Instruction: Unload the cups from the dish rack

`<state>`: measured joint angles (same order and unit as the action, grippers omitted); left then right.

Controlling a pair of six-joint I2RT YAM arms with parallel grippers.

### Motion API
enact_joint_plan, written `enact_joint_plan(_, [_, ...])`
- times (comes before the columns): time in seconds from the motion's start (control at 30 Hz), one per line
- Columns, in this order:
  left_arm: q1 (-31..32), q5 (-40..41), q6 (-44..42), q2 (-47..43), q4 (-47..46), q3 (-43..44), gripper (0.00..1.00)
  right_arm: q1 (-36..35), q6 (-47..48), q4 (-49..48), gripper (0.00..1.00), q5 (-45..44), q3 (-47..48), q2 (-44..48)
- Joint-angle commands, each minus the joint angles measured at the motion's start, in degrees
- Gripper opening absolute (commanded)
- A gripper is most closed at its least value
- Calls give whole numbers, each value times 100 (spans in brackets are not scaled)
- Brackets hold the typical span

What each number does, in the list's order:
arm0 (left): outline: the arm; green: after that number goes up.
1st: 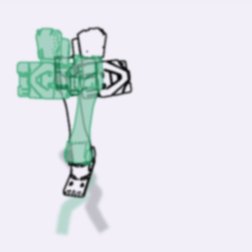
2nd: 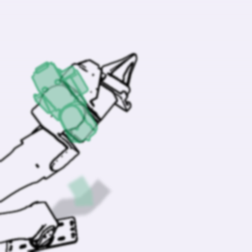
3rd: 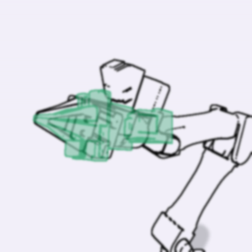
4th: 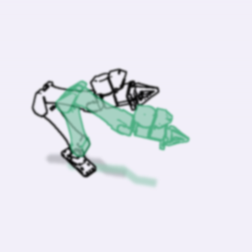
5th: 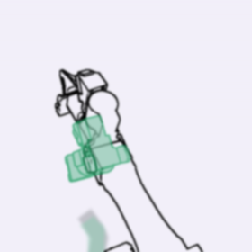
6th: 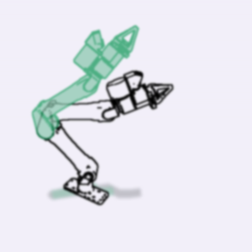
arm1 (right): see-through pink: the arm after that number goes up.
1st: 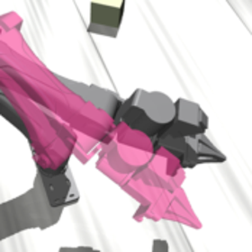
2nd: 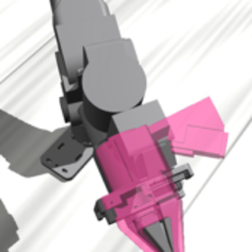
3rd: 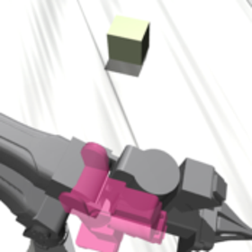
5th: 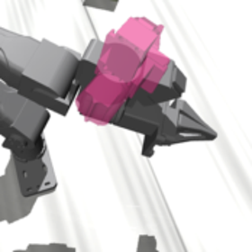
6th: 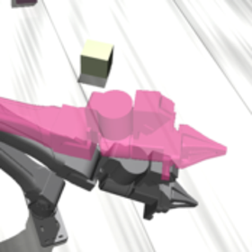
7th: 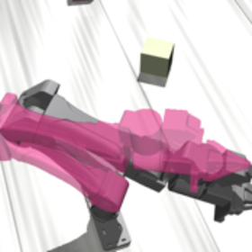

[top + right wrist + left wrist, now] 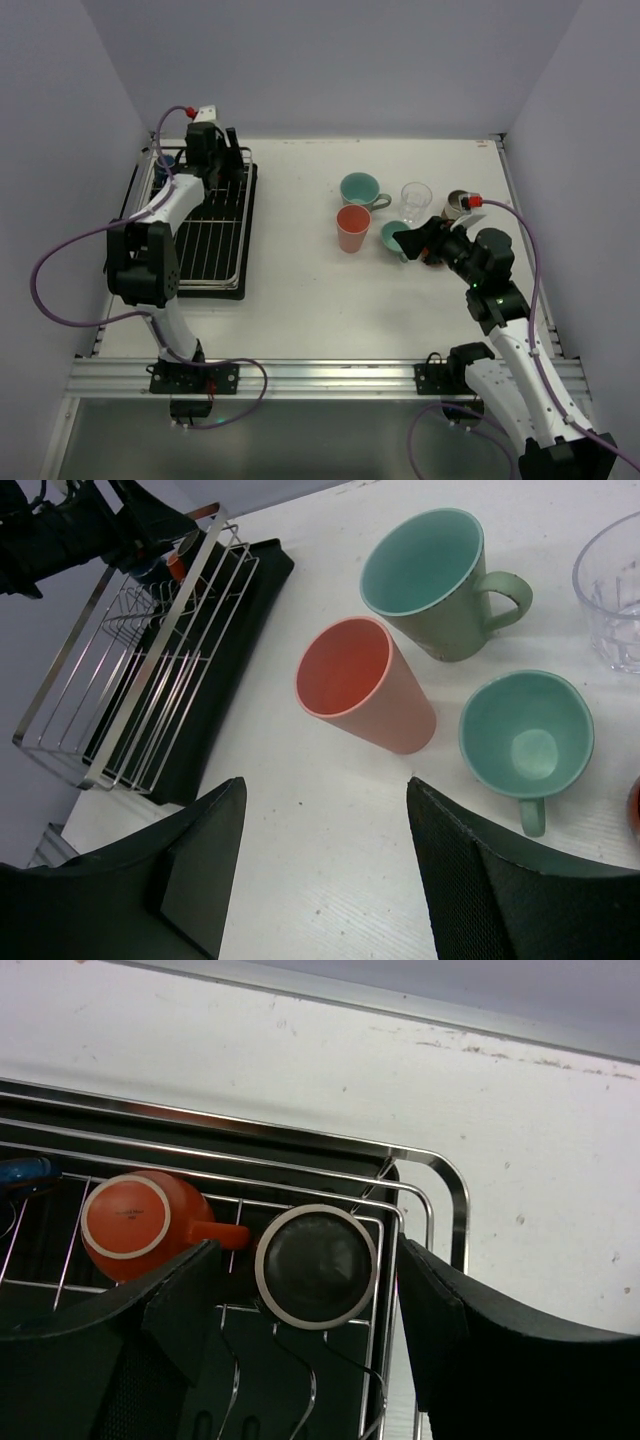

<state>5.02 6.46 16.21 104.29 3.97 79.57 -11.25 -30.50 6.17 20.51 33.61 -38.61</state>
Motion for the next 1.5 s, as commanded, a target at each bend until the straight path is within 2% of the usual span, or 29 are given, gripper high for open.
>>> enact_joint_plan(0.0, [-80, -258, -250, 196, -195, 348, 74, -27, 0, -231, 68, 85, 41, -6])
enact_joint_plan(0.3, [-80, -479, -373, 592, -291, 437, 70, -97, 27, -196, 68, 76, 93, -76])
enact_joint_plan(0.33, [-80, -479, -364, 610, -291, 419, 68, -97, 27, -196, 68, 67, 102, -85])
enact_joint_plan(0.37, [-71, -453, -355, 601, -291, 358, 59, -106, 27, -178, 68, 67, 120, -85])
enact_joint_plan(0.43, [-80, -391, -355, 531, -291, 314, 51, -115, 27, -169, 68, 67, 137, -85])
enact_joint_plan(0.47, [-80, -347, -346, 505, -283, 313, 41, -123, 27, -169, 68, 76, 138, -85])
enact_joint_plan(0.57, [-80, -146, -346, 338, -256, 357, 29, -150, 1, -178, 68, 102, 190, -129])
enact_joint_plan(0.8, [-80, 355, -241, -479, -28, 401, 16, -465, -158, -274, 68, 137, 366, -278])
enact_joint_plan(1.07, [-80, 207, 277, -1850, 122, -204, 8, -975, -720, -916, 68, 418, 550, -735])
enact_joint_plan(1.27, [-71, -547, 804, -3001, 131, -994, 7, -1494, -1045, -1320, 68, 401, 936, -1253])
enact_joint_plan(1.4, [-10, -2135, 1533, -3853, -281, -1882, 6, -2003, -1493, -2241, 70, 787, 1025, -1728])
enact_joint_plan(1.47, [87, -2708, 2191, -4372, -1018, -2565, 6, -2162, -1678, -2944, 73, 936, 1113, -2078])
